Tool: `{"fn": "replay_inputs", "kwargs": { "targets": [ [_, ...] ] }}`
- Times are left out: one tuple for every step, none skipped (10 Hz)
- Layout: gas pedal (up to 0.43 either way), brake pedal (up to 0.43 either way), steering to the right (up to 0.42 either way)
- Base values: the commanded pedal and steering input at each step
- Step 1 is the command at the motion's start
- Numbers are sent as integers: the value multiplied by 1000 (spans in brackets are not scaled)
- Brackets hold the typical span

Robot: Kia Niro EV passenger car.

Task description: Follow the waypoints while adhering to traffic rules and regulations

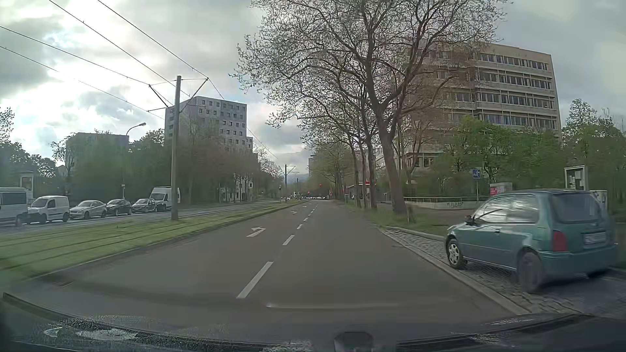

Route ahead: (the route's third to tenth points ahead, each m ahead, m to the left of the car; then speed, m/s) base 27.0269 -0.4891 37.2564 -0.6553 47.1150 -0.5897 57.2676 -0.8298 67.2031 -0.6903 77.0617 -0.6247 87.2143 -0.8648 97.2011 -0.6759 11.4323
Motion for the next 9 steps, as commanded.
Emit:
{"fn": "replay_inputs", "kwargs": {
  "targets": [
    [79,0,5],
    [79,0,5],
    [79,0,3],
    [79,0,3],
    [79,0,3],
    [79,0,3],
    [79,0,3],
    [79,0,3],
    [79,0,3]
  ]
}}
